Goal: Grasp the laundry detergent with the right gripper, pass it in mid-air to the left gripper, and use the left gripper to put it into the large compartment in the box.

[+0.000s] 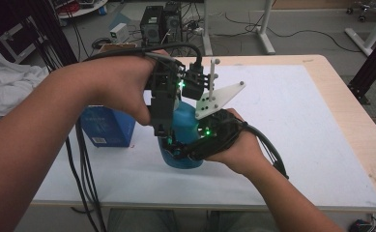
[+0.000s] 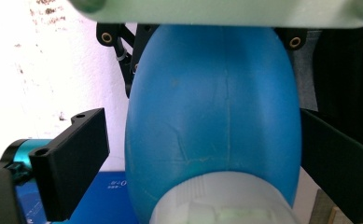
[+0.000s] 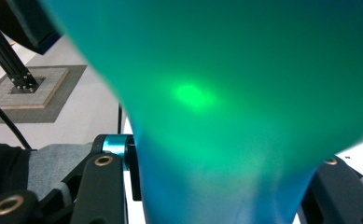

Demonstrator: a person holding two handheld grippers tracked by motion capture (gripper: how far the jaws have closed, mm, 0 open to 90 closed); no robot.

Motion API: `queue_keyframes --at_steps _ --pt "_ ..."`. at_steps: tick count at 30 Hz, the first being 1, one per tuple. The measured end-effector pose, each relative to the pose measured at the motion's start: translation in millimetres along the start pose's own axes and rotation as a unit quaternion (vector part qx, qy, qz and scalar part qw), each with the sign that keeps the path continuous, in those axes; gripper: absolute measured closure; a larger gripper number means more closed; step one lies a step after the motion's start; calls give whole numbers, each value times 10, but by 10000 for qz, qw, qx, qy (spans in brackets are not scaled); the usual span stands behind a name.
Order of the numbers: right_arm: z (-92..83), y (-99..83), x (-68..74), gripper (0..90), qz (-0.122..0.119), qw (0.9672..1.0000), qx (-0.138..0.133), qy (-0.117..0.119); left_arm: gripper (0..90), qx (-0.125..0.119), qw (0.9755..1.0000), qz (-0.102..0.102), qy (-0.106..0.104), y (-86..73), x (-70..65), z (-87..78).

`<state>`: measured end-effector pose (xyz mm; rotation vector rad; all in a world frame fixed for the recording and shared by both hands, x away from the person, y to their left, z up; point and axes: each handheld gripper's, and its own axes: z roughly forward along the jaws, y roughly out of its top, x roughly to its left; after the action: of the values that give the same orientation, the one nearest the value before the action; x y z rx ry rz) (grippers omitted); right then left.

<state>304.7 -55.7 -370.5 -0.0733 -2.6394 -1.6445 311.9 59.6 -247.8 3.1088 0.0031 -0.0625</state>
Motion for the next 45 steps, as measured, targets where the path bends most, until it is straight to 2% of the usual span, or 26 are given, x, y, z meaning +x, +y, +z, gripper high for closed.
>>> queue_keyframes --at_steps 1,2,10,16,28,30,41,45 --pt "3 -1 -1 471 7 10000 2 3 115 2 10000 13 -58 -1 3 -4" --pt "9 -1 0 471 8 10000 -9 2 129 -9 10000 24 -58 -1 3 -1" --pt "29 -4 -2 471 -20 10000 1 12 132 -36 10000 32 12 12 -2 25" --pt "21 -2 -3 472 -20 10000 -37 -5 199 -47 10000 20 11 21 2 13" --pt "31 -5 -10 472 -28 10000 -45 17 216 -56 9999 -53 67 15 -3 16" --pt "32 -7 -15 472 -14 10000 -48 16 304 -81 10000 -11 11 16 -3 5" --pt "15 -8 -22 472 -20 10000 -30 -5 305 -102 9999 -11 53 29 4 20" --pt "31 -9 -18 472 -17 10000 -38 10 331 -98 9999 -33 48 29 1 28"
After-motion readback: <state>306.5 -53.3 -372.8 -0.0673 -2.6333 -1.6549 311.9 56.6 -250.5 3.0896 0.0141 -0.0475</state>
